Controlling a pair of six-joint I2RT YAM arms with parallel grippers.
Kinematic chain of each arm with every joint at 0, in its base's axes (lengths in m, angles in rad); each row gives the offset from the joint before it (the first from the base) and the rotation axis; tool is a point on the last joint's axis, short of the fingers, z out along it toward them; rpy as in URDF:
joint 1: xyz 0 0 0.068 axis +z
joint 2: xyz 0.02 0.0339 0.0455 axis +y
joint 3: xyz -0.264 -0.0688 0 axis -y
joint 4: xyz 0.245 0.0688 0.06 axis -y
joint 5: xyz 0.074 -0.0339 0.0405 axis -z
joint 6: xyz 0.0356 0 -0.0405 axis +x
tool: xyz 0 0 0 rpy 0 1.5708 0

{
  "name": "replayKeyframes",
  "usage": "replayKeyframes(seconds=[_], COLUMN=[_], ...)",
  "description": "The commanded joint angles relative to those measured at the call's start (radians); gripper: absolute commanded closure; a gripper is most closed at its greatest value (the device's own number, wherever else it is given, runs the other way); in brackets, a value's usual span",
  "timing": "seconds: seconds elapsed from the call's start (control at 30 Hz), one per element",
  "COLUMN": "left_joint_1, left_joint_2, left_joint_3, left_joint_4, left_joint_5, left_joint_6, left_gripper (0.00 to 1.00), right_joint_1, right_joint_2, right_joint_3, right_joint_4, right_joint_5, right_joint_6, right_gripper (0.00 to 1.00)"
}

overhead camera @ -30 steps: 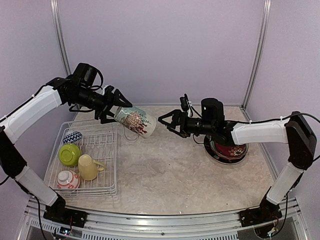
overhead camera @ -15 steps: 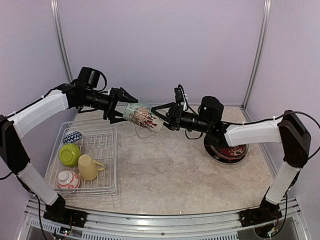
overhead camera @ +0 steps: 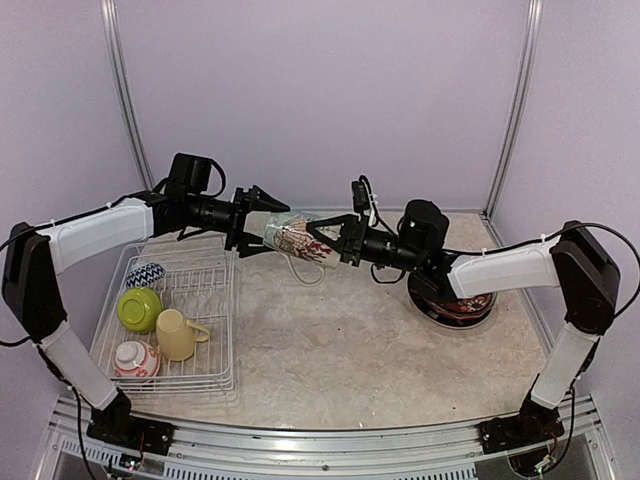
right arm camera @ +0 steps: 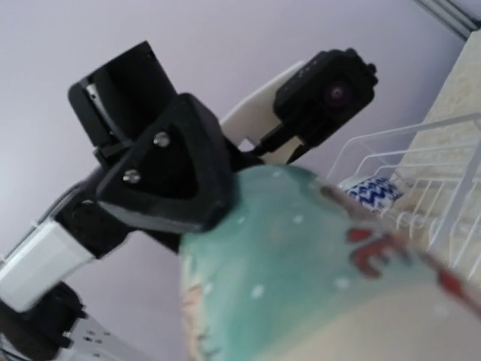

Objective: Unload the mixed dishes from the dish rack
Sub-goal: Pass from the left arm to the right, then place the cup at the center of the board.

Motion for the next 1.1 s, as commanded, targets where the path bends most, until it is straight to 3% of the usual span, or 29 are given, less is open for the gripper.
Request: replayKeyframes(seconds=[0.0,0.07,0.2,0.27,0.53,0.77,0.9,1.07], left_joint_1=[-0.019,-0.015,0.026,0.059,0.110,0.111,0.112,0.112], left_joint_2=[-0.001,-0.001,-0.019,-0.033,-0.112,-0.179,-0.187,-0.200], left_joint_3=[-0.023,-0.040,-0.073,-0.084,-0.033,0.032,0.054,0.062], left_joint_4=[0.127,0.129,0.056,-0.022,-0.313,-0.391,-0.399,-0.415], left_joint_5=[0.059,0.054,0.000,-0.050,-0.231,-0.289,-0.281,-0.284], left_joint_6=[-0.026,-0.010,0.141,0.241,0.515,0.601,0.612,0.619], left_gripper=[0.84,0.69,0.17,0.02,0.01,0.01,0.01,0.01], right_joint_1=[0.005,-0.001,-0.020,-0.027,-0.027,0.012,0.061,0.080], right_joint_2=[-0.092,-0.123,-0.189,-0.220,-0.339,-0.392,-0.398,-0.392], right_joint_3=[-0.018,-0.027,-0.036,-0.025,0.058,0.117,0.121,0.087], right_joint_4=[-0.060,-0.124,-0.277,-0.409,-1.092,-1.749,-1.912,-2.022], right_joint_5=[0.048,0.082,0.134,0.169,0.382,0.521,0.505,0.595], right_joint_6=[-0.088,-0.123,-0.198,-0.252,-0.449,-0.459,-0.422,-0.335], right_gripper=[0.82,0.99,1.00,1.00,1.00,1.00,1.00,1.00])
